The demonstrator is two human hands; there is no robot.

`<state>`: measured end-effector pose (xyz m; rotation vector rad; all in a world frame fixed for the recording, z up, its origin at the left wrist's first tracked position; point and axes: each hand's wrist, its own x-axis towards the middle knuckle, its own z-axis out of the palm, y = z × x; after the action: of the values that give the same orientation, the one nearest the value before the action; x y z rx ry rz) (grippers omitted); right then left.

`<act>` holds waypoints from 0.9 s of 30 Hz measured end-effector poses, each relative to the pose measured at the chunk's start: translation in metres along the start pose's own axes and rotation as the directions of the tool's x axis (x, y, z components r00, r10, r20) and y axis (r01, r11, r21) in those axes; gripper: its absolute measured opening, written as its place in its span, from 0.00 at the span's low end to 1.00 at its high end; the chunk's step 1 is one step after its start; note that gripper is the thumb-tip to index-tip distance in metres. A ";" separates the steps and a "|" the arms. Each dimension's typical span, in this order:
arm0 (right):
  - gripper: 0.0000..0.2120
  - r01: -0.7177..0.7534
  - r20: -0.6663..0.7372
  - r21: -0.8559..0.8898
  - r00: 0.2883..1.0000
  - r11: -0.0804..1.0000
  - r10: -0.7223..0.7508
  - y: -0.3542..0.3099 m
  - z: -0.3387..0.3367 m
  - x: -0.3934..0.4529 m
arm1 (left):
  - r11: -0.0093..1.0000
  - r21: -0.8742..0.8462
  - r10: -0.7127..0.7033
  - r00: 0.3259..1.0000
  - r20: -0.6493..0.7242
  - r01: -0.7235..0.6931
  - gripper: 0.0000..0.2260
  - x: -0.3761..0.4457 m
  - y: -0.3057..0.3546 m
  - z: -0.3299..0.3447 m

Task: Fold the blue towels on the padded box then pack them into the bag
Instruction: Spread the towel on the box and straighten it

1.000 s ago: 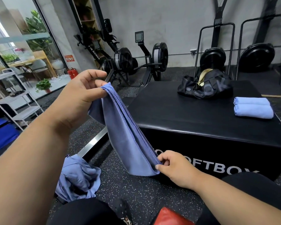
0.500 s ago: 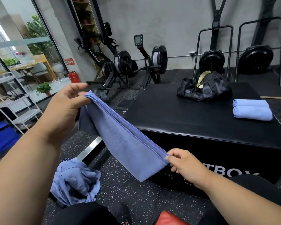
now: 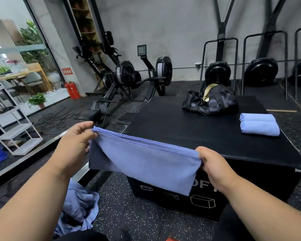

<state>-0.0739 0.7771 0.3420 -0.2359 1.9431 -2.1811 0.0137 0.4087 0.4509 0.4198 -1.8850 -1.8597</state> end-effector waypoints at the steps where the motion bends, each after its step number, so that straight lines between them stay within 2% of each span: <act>1: 0.14 -0.021 -0.041 0.075 0.999 0.997 0.024 -0.005 -0.005 0.004 | 1.000 -0.010 -0.029 0.999 0.013 0.029 0.14 -0.001 -0.007 0.007; 4: 0.12 -0.047 -0.125 0.239 0.989 0.970 0.079 -0.012 -0.015 0.015 | 0.991 -0.067 -0.113 0.992 0.049 0.116 0.15 -0.003 -0.026 0.024; 8: 0.15 -0.039 -0.170 0.282 0.981 0.959 0.090 -0.006 -0.031 0.024 | 0.979 -0.105 -0.168 0.983 0.075 0.175 0.16 0.002 -0.045 0.043; 12: 0.15 -0.030 -0.181 0.164 0.982 0.986 0.060 -0.007 -0.051 0.034 | 0.970 -0.123 -0.193 0.973 0.128 0.209 0.16 0.013 -0.060 0.062; 17: 0.15 -0.063 -0.299 0.053 0.951 0.997 0.076 -0.014 -0.079 0.065 | 0.973 -0.066 -0.205 0.957 0.204 0.222 0.16 0.037 -0.082 0.090; 19: 0.11 -0.083 -0.344 -0.039 0.937 0.996 0.065 -0.019 -0.090 0.084 | 0.973 -0.050 -0.209 0.952 0.223 0.226 0.16 0.053 -0.092 0.105; 20: 0.07 -0.104 -0.360 -0.098 0.931 0.990 0.062 -0.023 -0.093 0.093 | 0.971 -0.053 -0.215 0.948 0.236 0.233 0.17 0.061 -0.097 0.113; 24: 0.04 -0.116 -0.427 -0.265 0.904 0.957 -0.008 -0.034 -0.110 0.136 | 0.962 -0.056 -0.246 0.933 0.261 0.269 0.19 0.096 -0.113 0.144; 27: 0.06 -0.119 -0.463 -0.384 0.883 0.916 -0.079 -0.038 -0.122 0.188 | 0.951 -0.048 -0.281 0.922 0.266 0.304 0.18 0.137 -0.129 0.167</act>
<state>-0.2885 0.8495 0.3613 0.2906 2.6392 -1.9216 -0.2021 0.4748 0.3395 0.4727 -1.9818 -2.2823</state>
